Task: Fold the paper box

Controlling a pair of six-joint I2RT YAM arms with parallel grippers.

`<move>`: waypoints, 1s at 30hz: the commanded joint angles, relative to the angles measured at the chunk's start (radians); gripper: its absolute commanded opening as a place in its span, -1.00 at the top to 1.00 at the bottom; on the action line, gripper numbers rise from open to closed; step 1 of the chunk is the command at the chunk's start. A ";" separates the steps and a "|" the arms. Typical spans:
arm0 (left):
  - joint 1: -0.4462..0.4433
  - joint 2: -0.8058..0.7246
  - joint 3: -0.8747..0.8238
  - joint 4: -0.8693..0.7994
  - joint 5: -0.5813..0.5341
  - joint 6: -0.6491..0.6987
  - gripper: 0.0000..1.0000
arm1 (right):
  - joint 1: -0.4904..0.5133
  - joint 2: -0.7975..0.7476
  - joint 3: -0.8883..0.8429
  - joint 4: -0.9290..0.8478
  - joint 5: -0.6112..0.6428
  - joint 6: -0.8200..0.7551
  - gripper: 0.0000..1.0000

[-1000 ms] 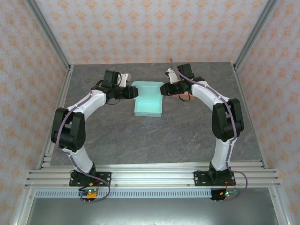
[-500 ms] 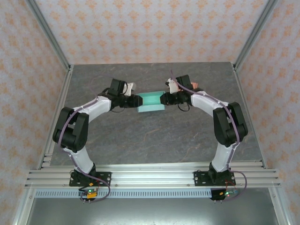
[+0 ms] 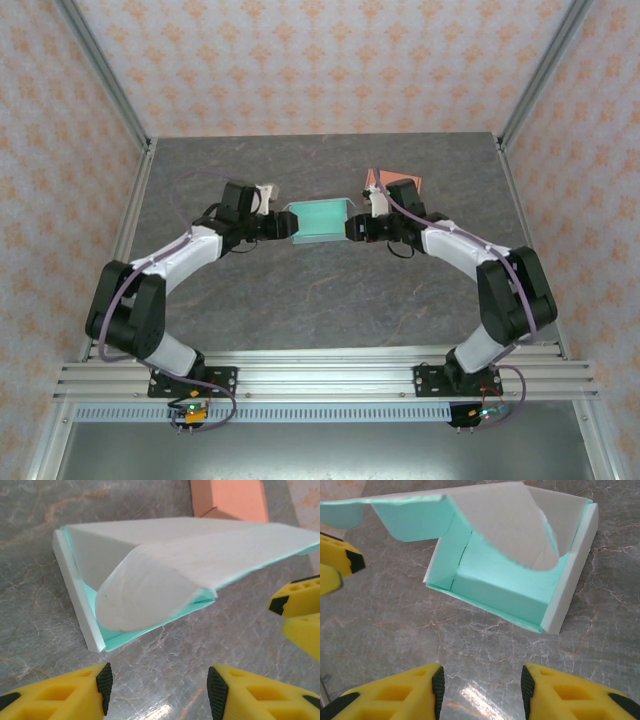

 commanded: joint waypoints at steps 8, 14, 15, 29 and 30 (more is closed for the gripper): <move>0.102 -0.089 0.183 -0.120 -0.115 -0.218 -0.30 | -0.018 -0.307 0.002 0.050 0.476 0.179 -0.54; 0.092 0.151 0.413 -0.183 -0.118 -0.160 -0.23 | -0.050 0.014 0.342 -0.103 0.302 0.266 -0.30; 0.086 0.183 0.423 -0.164 -0.131 -0.128 -0.20 | -0.046 0.075 0.392 -0.120 0.272 0.262 -0.27; -0.032 0.325 0.279 -0.216 -0.231 0.060 -0.12 | 0.039 0.281 0.353 -0.255 0.411 -0.032 -0.23; -0.031 0.323 0.261 -0.218 -0.241 0.060 -0.12 | 0.039 0.276 0.324 -0.244 0.414 -0.033 -0.23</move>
